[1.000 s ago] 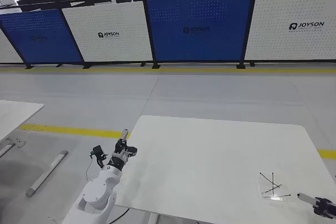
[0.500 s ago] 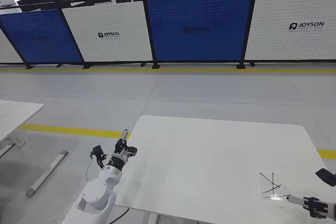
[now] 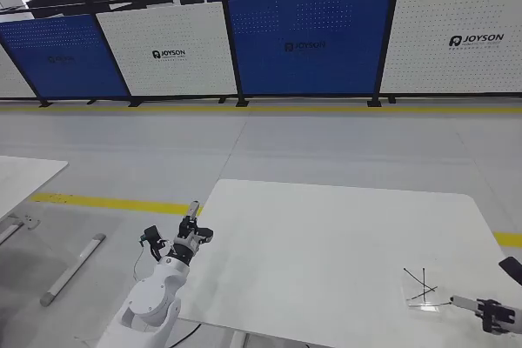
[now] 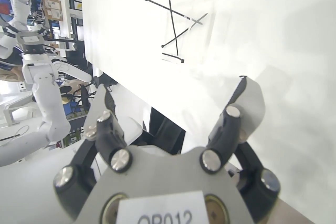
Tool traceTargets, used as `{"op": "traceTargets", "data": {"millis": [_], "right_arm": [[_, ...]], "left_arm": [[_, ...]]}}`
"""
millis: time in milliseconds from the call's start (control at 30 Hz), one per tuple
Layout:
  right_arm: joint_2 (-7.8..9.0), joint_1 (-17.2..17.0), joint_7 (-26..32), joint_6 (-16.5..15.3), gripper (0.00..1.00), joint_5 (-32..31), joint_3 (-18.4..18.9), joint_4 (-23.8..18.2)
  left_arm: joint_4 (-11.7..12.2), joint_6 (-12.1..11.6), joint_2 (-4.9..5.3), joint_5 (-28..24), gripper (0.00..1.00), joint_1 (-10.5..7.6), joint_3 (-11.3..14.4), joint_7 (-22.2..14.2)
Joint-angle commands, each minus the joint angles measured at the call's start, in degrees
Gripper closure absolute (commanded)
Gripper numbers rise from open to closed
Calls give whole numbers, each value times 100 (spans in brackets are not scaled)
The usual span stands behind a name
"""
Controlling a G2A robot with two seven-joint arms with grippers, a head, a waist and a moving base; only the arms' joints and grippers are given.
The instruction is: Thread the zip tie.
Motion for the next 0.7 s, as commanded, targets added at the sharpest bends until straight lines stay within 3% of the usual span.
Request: {"op": "traceTargets", "data": {"millis": [0, 100, 400, 467, 667], "right_arm": [[14, 60, 14, 25, 58, -46, -88, 38], [48, 155, 14, 106, 76, -200, -310, 89], [125, 498, 14, 369, 76, -259, -611, 311], [134, 524, 14, 385, 80, -255, -638, 317], [156, 612, -13, 570, 78, -375, -800, 244]], "left_arm": [[0, 0, 0, 0, 0, 0, 0, 0], [0, 0, 0, 0, 0, 0, 0, 0], [0, 0, 0, 0, 0, 0, 0, 0], [0, 0, 0, 0, 0, 0, 0, 0], [0, 0, 0, 0, 0, 0, 0, 0]]}}
